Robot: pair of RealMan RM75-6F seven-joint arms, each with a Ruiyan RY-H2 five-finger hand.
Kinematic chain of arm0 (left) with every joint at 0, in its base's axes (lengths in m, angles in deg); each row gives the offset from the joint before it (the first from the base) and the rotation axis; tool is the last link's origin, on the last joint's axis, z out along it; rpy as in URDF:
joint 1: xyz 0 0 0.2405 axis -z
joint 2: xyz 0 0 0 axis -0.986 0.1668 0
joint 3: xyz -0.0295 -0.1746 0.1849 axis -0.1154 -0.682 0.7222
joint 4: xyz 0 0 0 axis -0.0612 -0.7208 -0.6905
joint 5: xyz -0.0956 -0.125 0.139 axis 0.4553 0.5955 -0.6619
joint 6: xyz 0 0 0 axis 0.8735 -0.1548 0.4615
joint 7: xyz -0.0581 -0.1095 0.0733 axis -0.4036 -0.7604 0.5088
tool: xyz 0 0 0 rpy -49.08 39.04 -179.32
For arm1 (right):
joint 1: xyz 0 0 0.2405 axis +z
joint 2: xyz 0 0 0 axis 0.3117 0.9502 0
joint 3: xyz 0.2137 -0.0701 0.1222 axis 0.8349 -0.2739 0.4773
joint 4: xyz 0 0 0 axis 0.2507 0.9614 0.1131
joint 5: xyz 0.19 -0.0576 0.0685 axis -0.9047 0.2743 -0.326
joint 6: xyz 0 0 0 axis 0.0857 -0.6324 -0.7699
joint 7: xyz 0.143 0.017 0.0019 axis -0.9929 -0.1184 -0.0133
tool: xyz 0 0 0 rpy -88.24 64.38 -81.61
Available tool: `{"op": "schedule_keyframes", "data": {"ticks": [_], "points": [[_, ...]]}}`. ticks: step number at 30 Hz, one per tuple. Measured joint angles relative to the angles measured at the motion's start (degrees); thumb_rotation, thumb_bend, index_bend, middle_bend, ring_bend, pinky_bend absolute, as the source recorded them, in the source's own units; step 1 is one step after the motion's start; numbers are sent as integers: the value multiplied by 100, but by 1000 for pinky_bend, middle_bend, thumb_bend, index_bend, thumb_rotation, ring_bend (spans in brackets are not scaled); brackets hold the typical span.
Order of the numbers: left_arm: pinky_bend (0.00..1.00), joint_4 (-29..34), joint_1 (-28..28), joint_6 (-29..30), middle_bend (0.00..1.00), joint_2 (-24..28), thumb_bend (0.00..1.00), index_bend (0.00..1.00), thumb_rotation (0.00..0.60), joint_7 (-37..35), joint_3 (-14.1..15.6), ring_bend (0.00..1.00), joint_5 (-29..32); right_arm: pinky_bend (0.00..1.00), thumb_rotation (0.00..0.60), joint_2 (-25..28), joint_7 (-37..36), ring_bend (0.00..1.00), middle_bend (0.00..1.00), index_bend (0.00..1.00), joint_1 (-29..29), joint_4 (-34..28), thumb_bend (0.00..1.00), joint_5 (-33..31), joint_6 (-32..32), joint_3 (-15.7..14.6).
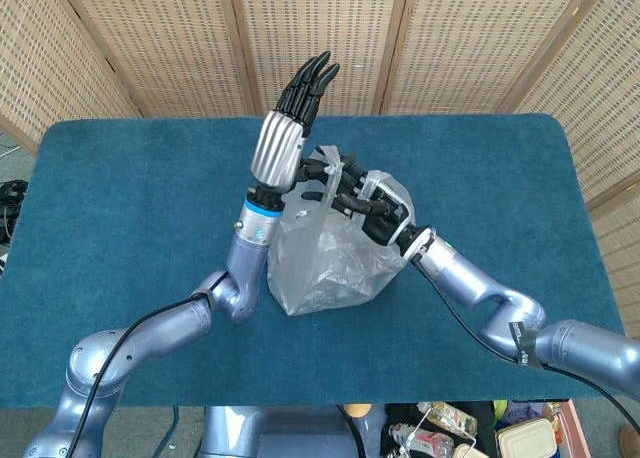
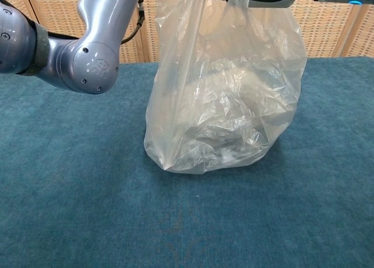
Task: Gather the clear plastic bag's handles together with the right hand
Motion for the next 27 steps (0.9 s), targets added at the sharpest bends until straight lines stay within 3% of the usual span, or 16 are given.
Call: {"op": "schedule_keyframes", "data": {"ticks": [2, 10, 21, 27], "points": [[137, -11, 10, 0, 0, 2, 81, 0, 600, -4, -11, 35, 0, 292, 600, 10, 21, 185, 251, 92, -5, -27, 97, -3, 35, 13], [136, -23, 3, -17, 0, 2, 78, 0, 600, -25, -15, 35, 12, 294, 600, 91, -87, 192, 266, 108, -32, -65, 98, 175, 41, -2], [136, -111, -12, -47, 0, 8, 80, 0, 600, -56, -29, 35, 37, 337, 600, 190, -296, 294, 402, 124, -8, -45, 105, 470, 77, -126], [136, -114, -2, -59, 0, 30, 80, 0, 600, -26, -45, 35, 53, 336, 600, 234, -440, 294, 415, 252, 32, -9, 107, 578, 68, -186]]}}
